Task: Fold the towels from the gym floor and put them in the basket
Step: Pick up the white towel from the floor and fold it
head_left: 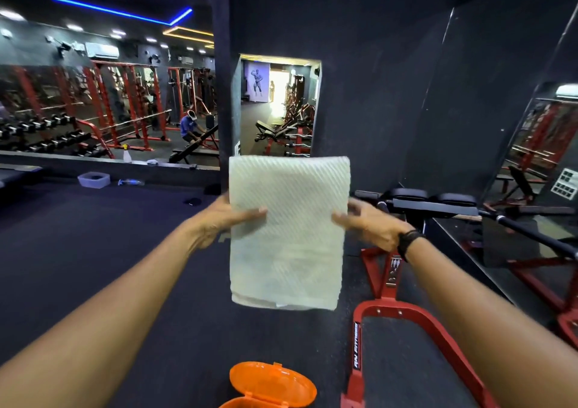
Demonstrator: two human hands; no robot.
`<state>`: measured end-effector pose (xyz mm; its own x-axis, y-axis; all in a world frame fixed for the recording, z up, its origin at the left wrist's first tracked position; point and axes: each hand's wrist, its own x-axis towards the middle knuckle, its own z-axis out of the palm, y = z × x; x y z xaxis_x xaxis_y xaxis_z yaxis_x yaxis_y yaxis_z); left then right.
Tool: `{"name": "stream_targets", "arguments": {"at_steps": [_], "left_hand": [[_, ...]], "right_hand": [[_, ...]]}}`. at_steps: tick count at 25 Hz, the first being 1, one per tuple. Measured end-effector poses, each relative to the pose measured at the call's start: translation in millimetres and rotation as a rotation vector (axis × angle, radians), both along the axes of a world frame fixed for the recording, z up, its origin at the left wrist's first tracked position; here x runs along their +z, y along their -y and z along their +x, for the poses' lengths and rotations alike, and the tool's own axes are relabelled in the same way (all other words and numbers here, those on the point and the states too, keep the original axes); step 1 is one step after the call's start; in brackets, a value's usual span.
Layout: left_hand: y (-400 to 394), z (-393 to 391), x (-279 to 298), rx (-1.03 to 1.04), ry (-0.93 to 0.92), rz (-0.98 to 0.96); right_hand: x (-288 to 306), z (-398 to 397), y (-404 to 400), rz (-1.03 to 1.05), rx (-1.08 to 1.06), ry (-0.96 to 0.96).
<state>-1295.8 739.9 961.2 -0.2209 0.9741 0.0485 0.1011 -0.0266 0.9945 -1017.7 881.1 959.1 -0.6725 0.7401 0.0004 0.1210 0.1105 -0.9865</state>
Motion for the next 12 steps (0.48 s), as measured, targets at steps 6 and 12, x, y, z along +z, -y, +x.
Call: {"name": "stream_targets", "arguments": {"at_steps": [6,12], "left_hand": [[5,7,-54,0.192,0.055,-0.147],[4,-3,-67,0.11,-0.184,-0.084]], "right_hand": [[-57,-6,15,-0.109,-0.153,0.032],[-57,-5,18,-0.017,-0.034,0.066]]}}
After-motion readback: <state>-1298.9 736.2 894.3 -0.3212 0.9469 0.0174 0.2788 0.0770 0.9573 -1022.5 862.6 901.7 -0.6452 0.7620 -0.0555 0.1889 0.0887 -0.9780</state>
